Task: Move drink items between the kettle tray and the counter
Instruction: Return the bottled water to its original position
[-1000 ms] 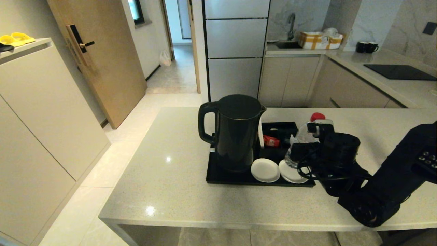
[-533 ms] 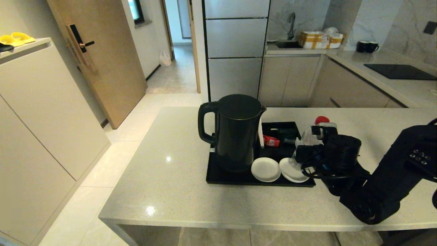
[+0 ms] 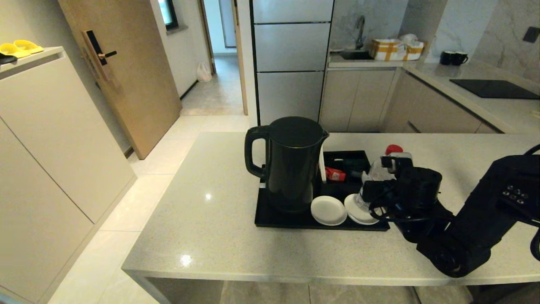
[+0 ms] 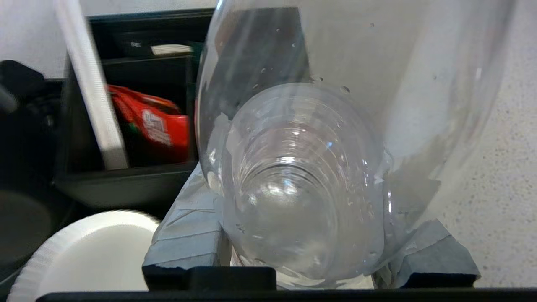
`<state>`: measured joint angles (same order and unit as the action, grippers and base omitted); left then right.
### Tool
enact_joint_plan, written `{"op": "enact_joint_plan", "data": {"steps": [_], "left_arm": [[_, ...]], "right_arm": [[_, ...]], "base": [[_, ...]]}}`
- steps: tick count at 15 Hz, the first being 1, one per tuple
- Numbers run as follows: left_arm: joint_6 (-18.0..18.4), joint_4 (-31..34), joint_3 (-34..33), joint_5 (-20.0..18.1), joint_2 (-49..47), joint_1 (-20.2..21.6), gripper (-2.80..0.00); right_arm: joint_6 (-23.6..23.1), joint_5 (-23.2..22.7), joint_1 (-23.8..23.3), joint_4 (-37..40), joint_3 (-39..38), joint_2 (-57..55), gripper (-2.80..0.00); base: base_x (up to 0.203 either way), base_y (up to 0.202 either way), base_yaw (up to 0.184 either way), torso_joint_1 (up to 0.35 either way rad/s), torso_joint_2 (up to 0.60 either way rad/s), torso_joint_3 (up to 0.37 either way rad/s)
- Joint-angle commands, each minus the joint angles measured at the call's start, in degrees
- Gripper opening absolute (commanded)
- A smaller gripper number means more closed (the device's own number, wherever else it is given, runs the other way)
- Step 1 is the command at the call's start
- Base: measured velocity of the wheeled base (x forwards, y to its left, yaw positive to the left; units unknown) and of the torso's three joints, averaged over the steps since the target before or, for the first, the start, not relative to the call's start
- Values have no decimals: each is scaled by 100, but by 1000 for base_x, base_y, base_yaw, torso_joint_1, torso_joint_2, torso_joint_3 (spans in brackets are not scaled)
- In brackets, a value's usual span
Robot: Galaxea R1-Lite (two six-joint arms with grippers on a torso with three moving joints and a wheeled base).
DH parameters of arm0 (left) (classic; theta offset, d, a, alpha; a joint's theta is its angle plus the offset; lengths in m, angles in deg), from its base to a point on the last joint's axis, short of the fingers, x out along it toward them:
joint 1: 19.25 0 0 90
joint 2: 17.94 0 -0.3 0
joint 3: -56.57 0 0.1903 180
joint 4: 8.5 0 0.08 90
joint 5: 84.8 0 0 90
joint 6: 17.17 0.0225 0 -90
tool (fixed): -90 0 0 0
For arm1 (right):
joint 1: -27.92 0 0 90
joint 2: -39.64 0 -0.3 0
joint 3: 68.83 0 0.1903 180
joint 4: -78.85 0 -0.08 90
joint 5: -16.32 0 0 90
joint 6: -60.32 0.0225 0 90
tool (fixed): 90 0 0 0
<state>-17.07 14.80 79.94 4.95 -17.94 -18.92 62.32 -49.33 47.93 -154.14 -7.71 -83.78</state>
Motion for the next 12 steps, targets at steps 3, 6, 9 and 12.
{"op": "enact_joint_plan", "data": {"steps": [3, 6, 9, 12], "left_arm": [[-1, -1, -9, -2, 0, 2, -280], [-1, -1, -9, -2, 0, 2, -280], [-1, -1, -7, -2, 0, 2, -280], [-1, 6, -4, -2, 0, 2, -280]], "right_arm": [[2, 43, 196, -47, -48, 99, -280], [5, 49, 220, -55, -58, 34, -280], [20, 43, 209, -105, -42, -99, -280], [37, 27, 205, -117, -40, -196, -280]], "base": [[0, 0, 0, 0, 0, 0], [0, 0, 0, 0, 0, 0], [0, 0, 0, 0, 0, 0], [0, 0, 0, 0, 0, 0]]}}
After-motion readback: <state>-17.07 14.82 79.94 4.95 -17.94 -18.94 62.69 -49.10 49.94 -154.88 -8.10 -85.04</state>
